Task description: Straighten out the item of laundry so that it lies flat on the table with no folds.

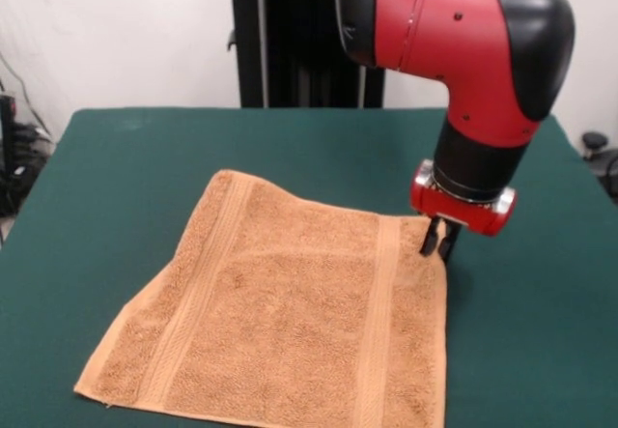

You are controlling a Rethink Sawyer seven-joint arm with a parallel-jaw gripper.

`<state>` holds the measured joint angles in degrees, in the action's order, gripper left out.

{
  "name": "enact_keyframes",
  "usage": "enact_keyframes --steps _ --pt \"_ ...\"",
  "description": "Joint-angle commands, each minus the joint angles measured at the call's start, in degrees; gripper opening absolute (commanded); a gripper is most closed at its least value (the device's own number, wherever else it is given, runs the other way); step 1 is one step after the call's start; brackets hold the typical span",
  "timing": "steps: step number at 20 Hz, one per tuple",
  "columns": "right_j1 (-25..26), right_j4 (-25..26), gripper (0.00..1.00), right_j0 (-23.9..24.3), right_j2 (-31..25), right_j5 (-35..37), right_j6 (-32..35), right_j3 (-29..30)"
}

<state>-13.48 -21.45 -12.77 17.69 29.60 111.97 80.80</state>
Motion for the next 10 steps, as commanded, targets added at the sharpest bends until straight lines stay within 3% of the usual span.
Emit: enact_keyframes --steps 1,10 --pt "1.72 0.06 0.0 -3.14 -6.4 -5.92 13.08 11.46" --pt "-2.46 -0.5 0.0 -1.19 -10.43 -9.42 11.22 20.02"
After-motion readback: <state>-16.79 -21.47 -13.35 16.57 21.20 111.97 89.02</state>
